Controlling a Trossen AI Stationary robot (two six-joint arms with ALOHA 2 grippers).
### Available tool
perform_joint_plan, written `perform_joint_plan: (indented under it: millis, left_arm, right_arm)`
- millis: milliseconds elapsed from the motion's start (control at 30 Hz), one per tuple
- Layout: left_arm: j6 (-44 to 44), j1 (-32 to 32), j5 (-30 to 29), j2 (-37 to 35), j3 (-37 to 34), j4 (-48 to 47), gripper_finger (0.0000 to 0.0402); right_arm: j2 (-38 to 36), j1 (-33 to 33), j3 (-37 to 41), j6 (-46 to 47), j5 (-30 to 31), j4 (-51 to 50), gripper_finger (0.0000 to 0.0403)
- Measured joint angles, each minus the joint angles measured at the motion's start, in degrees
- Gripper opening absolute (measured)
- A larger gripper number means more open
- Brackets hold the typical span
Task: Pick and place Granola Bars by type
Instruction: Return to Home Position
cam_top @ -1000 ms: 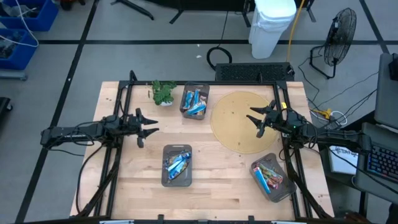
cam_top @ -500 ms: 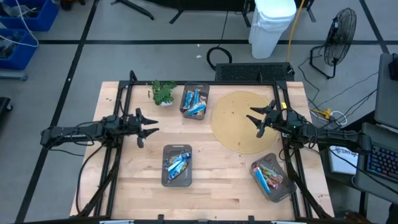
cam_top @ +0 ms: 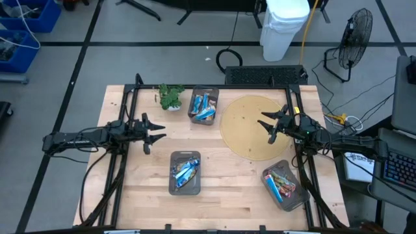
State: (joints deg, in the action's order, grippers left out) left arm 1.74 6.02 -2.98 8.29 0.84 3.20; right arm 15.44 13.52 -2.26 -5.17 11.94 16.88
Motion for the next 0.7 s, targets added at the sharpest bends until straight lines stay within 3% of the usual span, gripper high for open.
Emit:
perform_joint_plan:
  millis: [700]
  left_arm:
    - [0.0,0.0,0.0,0.0,0.0,0.0,0.0166]
  right_arm:
    - [0.0,0.0,0.0,0.0,0.0,0.0,0.0176]
